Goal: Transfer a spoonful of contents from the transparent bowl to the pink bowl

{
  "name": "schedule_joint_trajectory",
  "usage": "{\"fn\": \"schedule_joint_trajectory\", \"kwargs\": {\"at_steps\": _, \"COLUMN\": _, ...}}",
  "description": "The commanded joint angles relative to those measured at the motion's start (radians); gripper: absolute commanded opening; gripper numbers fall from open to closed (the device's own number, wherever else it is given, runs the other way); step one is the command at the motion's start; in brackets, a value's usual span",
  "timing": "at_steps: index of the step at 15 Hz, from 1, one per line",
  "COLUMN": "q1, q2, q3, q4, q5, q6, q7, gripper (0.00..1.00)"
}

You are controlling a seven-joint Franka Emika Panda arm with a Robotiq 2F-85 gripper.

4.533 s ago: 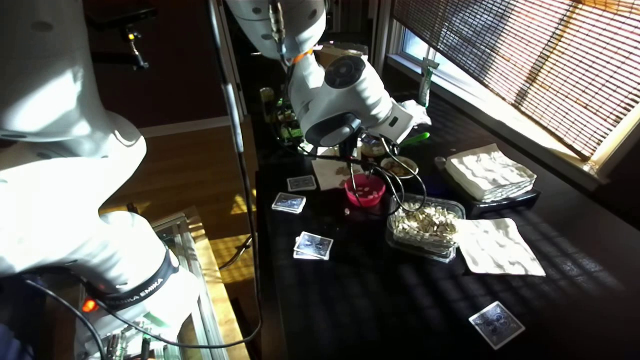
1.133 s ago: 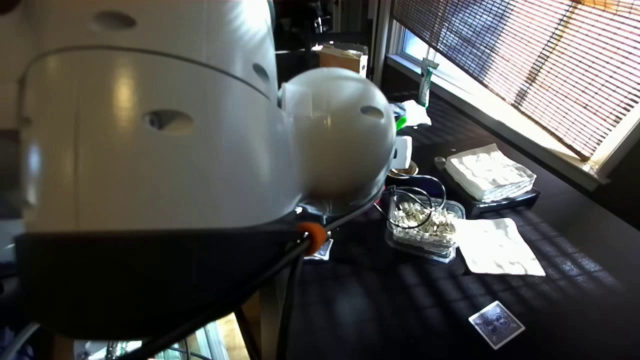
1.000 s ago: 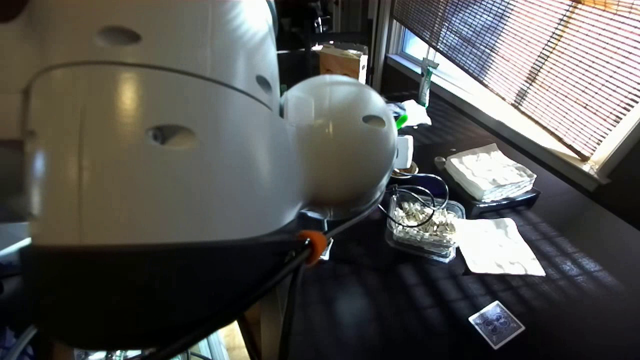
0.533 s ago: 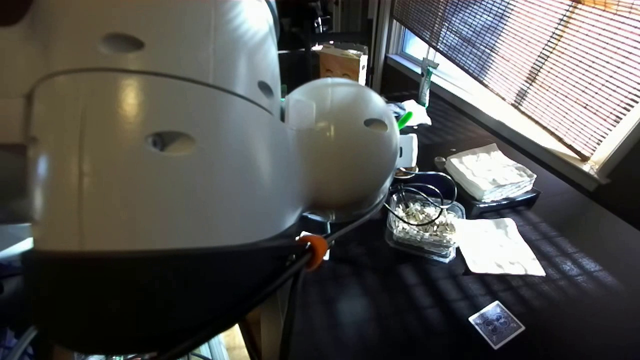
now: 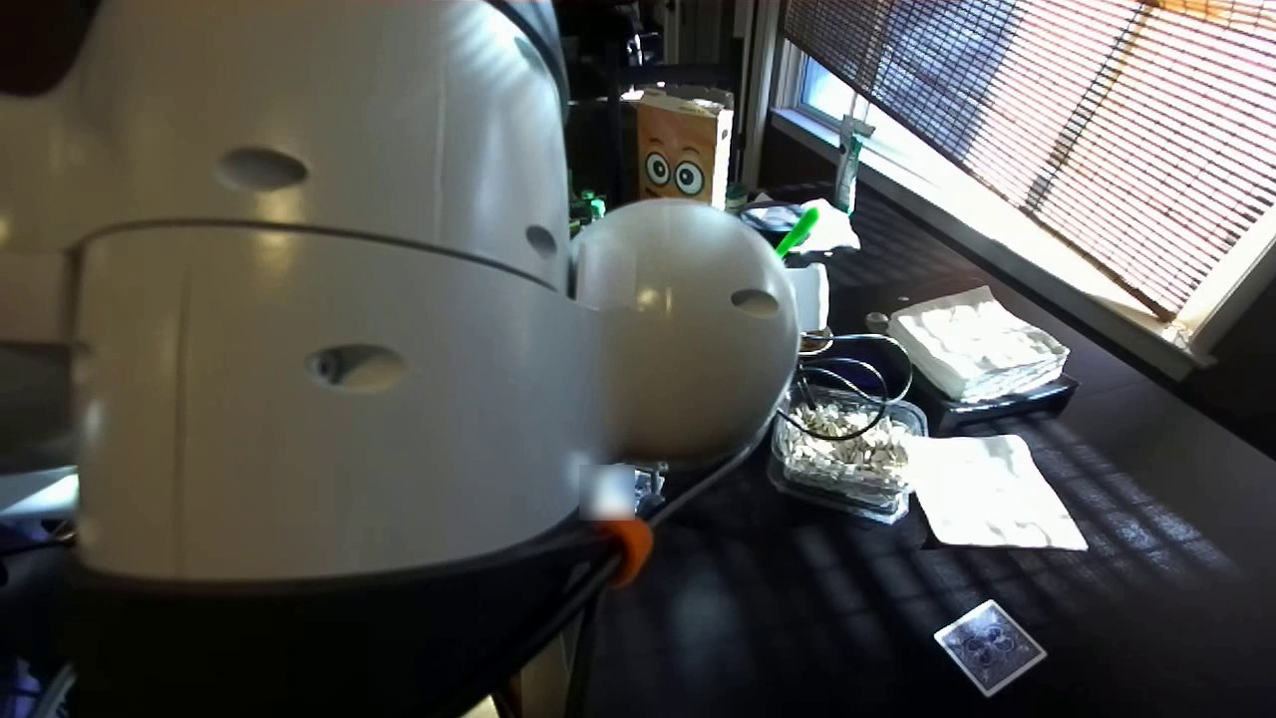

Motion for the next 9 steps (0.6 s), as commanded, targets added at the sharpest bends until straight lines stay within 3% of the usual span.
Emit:
{"fn": "schedule_joint_trajectory", "kwargs": {"at_steps": 1, "q1": -0.010, "q2": 0.032, "q3": -0.002, "q4": 0.016, "q5": -0.047, "q6": 0.026, "q7": -0.012, "gripper": 0.04}}
{"fn": "schedule_joint_trajectory", "kwargs": {"at_steps": 2, "q1": -0.034, "q2": 0.081, "q3": 0.017, "q4": 0.021, "q5": -0.113, "q6": 0.027, "q7": 0.014, "gripper": 0.04}}
{"fn": "schedule_joint_trajectory", "kwargs": {"at_steps": 7, "q1": -0.038, "q2": 0.058, "q3": 0.004, "q4": 0.016, "q5": -0.101, "q6": 0.044, "q7": 0.001, "gripper": 0.04}}
{"fn": "schedule_joint_trajectory", "kwargs": {"at_steps": 9, "q1": -0.035, "q2": 0.019, "q3": 0.007, "q4": 0.000, "q5": -0.047, "q6": 0.029, "q7": 0.004, "gripper": 0.04}}
